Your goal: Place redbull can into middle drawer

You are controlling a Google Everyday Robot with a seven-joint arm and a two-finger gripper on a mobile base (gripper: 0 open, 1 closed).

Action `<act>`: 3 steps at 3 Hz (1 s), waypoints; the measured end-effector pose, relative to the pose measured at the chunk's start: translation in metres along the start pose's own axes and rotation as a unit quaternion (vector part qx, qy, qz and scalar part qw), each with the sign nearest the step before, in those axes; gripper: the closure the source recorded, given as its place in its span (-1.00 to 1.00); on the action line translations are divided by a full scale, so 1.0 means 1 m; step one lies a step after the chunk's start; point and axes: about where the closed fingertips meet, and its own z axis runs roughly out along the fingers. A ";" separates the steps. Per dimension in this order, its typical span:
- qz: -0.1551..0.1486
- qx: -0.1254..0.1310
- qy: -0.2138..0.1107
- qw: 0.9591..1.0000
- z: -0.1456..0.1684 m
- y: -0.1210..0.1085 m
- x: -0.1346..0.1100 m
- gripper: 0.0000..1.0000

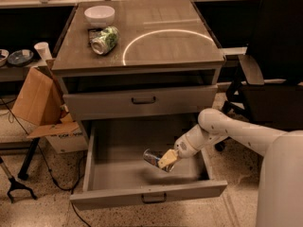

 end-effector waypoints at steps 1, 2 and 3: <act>0.010 -0.009 -0.006 1.000 0.011 -0.003 -0.003 0.03; 0.016 -0.015 -0.019 1.000 0.011 -0.002 -0.009 -0.43; 0.016 -0.019 -0.044 0.999 0.002 0.003 -0.017 -0.90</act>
Offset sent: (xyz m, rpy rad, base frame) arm 0.0157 0.0100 -0.0022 0.0628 0.0027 -0.0788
